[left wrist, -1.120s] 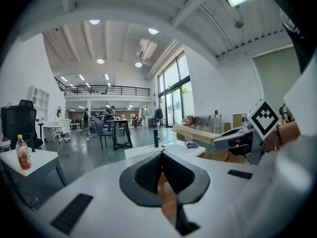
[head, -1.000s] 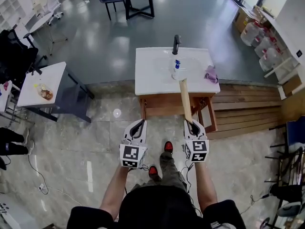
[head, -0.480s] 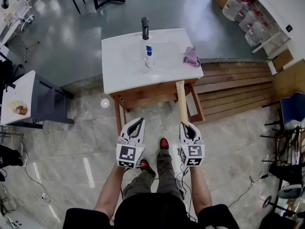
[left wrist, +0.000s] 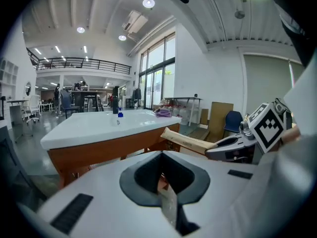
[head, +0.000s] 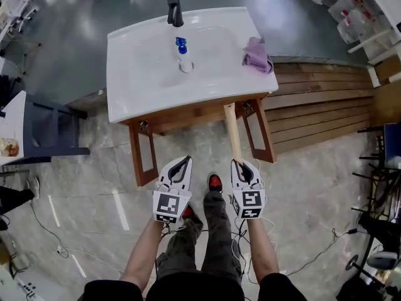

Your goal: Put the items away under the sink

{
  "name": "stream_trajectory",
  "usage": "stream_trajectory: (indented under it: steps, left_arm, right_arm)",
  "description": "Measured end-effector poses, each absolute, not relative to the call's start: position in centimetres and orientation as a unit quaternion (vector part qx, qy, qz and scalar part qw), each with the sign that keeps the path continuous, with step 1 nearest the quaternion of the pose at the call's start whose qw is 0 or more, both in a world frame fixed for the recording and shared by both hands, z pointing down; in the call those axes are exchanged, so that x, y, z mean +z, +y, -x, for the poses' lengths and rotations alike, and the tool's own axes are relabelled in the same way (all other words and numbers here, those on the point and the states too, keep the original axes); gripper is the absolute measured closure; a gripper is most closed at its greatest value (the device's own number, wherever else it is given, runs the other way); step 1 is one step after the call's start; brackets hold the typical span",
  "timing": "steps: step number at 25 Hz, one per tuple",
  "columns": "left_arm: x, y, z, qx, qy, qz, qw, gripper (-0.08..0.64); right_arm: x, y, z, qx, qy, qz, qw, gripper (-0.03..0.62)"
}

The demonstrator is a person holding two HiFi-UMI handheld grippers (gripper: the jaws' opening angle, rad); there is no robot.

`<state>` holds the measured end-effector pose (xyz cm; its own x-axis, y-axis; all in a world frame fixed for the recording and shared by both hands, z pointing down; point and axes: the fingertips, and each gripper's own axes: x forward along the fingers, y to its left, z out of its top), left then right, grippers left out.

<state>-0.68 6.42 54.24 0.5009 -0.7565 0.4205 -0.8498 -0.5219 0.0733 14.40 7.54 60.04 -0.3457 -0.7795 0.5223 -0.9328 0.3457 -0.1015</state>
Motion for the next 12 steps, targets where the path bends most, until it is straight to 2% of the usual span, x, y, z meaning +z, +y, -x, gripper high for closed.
stream_trajectory:
  steps: [12]
  left_arm:
    - [67.9,2.3,-0.8,0.196,-0.469,-0.848,0.149,0.554]
  right_arm:
    - [74.5,2.2,-15.8,0.209,-0.798,-0.524,0.211,0.525]
